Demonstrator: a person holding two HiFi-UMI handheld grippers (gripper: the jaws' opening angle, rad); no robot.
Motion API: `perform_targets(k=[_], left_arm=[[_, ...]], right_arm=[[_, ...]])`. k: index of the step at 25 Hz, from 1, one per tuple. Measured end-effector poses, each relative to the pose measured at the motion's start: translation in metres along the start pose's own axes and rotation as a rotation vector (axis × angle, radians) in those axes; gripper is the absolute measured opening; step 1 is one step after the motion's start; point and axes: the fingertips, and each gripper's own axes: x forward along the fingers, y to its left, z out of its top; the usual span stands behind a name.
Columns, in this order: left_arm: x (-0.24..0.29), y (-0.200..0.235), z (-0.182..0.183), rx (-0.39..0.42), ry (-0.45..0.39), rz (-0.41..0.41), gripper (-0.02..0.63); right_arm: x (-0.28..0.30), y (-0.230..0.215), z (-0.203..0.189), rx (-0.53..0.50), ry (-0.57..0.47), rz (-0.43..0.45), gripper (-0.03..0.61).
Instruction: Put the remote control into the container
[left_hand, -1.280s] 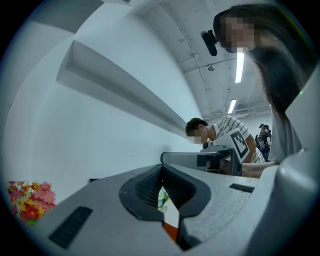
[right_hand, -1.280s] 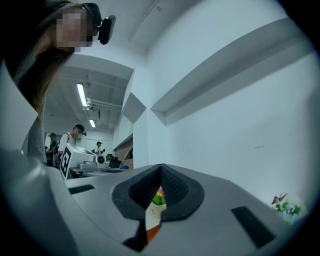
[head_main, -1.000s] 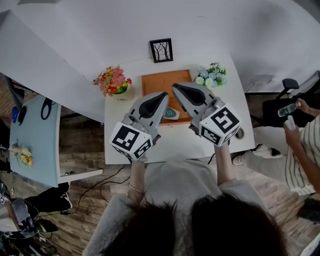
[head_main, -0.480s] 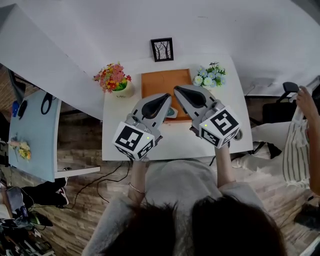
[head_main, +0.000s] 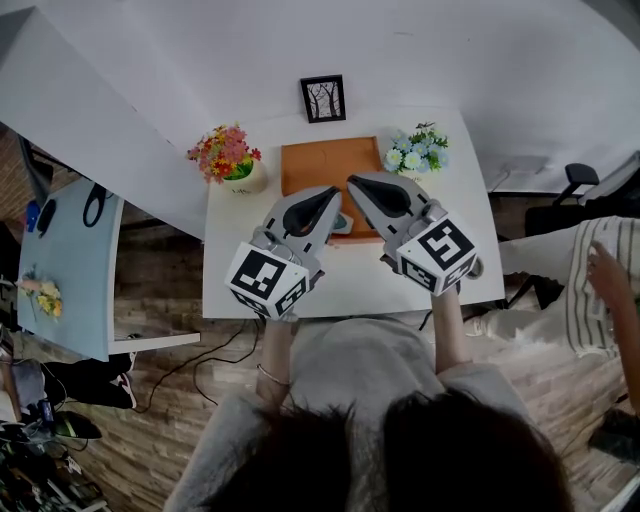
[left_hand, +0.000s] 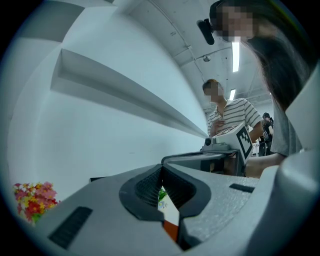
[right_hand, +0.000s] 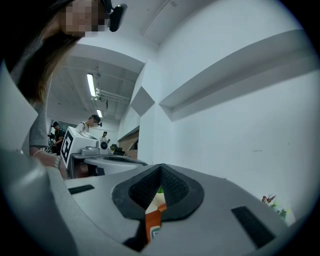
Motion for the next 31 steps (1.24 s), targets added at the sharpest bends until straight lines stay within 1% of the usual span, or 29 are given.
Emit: perform_targets(k=[15,31], left_arm=[[0.004,-0.005,0.001,0.005,-0.007,0.0,0.003],[-0.003,-0.008,0.002,0.013,-0.019,0.016,0.003]], right_arm=[[-0.003,-0.001,0.003,-0.026,-0.008,0.003,-0.002],[-0.003,0.01,0.009,-0.064,-0.042,0.042,-0.002]])
